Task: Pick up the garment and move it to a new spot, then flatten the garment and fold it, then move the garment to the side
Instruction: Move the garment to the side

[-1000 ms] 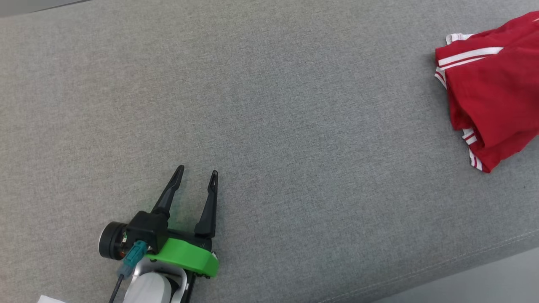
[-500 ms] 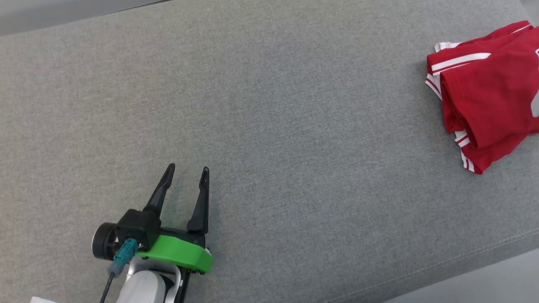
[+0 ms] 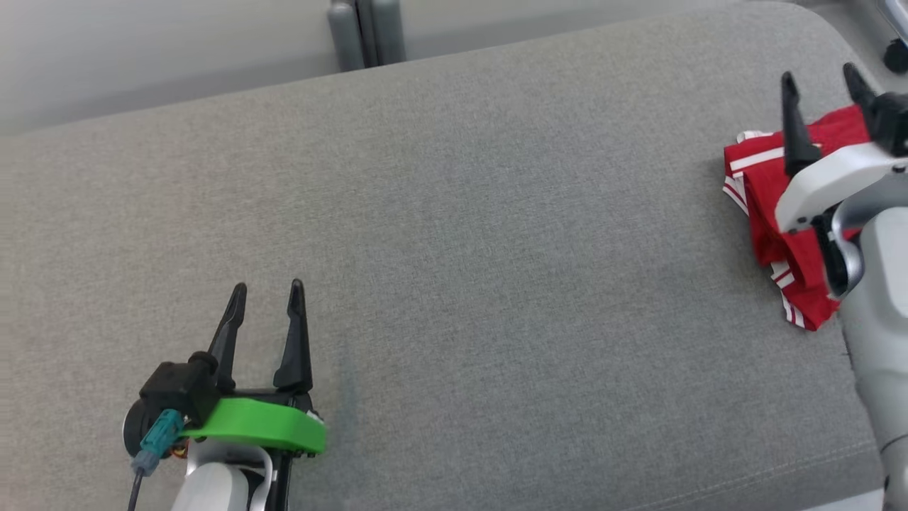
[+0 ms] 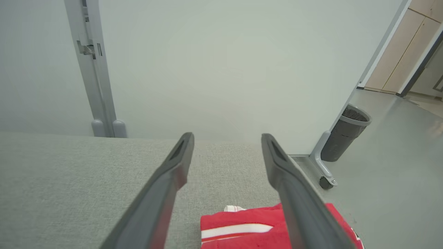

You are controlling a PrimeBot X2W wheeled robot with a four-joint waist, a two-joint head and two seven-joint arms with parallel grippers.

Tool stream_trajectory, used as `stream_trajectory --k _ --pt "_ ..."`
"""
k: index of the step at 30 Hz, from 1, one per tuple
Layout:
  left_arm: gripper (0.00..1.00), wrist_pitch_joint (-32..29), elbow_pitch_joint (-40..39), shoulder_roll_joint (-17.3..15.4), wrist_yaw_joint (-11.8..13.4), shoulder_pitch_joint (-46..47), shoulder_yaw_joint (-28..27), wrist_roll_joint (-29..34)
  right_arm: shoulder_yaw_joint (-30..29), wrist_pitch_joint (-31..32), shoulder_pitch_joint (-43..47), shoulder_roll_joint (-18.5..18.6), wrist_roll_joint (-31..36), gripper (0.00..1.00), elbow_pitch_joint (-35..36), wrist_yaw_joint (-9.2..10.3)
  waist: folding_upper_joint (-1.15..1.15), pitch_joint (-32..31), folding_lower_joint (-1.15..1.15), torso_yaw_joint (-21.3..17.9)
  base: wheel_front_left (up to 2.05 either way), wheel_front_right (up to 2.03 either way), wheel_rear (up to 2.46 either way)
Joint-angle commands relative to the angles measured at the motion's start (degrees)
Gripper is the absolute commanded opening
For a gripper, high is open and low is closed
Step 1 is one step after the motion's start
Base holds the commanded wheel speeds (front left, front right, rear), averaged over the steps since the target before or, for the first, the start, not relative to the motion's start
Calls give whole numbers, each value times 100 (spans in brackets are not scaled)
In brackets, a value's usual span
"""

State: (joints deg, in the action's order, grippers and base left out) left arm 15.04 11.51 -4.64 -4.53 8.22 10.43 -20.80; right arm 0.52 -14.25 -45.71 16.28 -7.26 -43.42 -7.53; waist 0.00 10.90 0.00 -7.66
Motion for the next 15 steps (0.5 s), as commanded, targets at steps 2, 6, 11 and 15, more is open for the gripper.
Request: stream_trajectory --k 2,6,11,15 --pt "100 13 93 -2 44 -131 -110 -1 -51 -61 348 -244 7 100 126 10 0 -445 0 365 0 0 0" --pt "100 14 253 2 35 -304 -196 -30 -162 -89 864 -674 70 100 390 10 0 -687 0 507 0 0 0" --pt "100 14 394 24 64 -577 -272 -11 -221 -95 1682 -1100 253 100 941 10 0 -953 0 649 0 0 0" --pt "100 13 411 71 77 -883 -371 -54 -247 -96 2380 -1287 259 100 1409 10 0 -1108 0 762 0 0 0"
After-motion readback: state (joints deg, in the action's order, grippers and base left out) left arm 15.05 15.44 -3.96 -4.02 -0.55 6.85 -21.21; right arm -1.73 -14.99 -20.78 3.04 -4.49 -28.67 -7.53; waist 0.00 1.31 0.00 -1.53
